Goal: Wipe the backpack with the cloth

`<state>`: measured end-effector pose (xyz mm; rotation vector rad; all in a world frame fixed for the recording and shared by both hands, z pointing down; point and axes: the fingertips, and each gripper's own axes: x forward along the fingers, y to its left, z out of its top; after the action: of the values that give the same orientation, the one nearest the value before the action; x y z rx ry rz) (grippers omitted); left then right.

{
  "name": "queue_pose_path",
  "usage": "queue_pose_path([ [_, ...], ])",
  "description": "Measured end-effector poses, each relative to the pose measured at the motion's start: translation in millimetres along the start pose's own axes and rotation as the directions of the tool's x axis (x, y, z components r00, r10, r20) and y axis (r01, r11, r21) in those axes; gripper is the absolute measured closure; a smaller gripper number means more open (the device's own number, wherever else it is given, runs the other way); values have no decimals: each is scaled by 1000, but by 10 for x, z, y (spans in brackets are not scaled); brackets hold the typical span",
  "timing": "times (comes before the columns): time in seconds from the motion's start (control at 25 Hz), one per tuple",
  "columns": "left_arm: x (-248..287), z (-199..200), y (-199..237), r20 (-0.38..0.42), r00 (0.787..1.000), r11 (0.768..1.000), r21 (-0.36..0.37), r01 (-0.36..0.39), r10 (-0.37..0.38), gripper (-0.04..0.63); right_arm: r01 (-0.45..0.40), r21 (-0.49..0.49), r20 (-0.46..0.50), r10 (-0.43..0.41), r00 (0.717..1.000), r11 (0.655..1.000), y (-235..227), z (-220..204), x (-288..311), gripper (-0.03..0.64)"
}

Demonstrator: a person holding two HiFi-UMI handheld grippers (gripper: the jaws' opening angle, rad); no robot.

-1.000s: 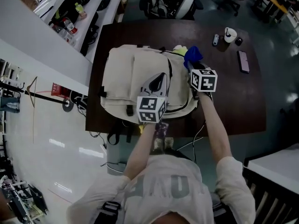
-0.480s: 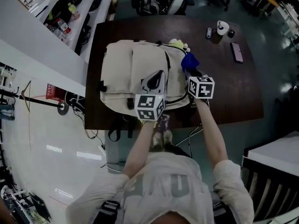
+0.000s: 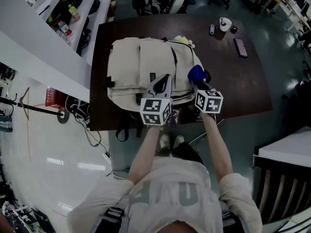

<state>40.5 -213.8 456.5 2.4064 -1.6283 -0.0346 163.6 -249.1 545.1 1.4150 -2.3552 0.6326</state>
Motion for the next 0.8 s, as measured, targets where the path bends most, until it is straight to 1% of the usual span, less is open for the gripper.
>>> queue_pose_path([
  [0.12,-79,-17,-16,1,1000,1000,-3,1,-1,597,6,16,6,-6,1000,1000,38,-66,-113,574],
  [0.24,-165,-31,-4,3,1000,1000,10,-11,11,597,9,19,5,-9,1000,1000,61,-134,-214,574],
  [0.36,-330,72,65,28,998,998,33,-50,49,597,3,1,26,-3,1000,1000,101,-98,-375,574],
  [0.44,-544,174,146,54,994,994,55,-96,93,597,-19,-19,76,21,997,1000,204,29,-568,574],
  [0.52,-799,269,238,75,987,987,67,-148,143,597,-65,-34,141,69,988,997,388,201,-777,574],
  [0.64,-1120,352,361,85,976,974,88,-206,199,597,-163,-50,218,170,961,985,797,409,-993,574],
  [0.68,-1219,380,414,91,971,969,95,-228,220,597,-200,-60,234,208,950,978,966,454,-1026,574],
  [0.8,-1534,441,554,117,955,956,77,-284,274,597,-289,-89,248,302,920,953,1466,488,-1037,574],
])
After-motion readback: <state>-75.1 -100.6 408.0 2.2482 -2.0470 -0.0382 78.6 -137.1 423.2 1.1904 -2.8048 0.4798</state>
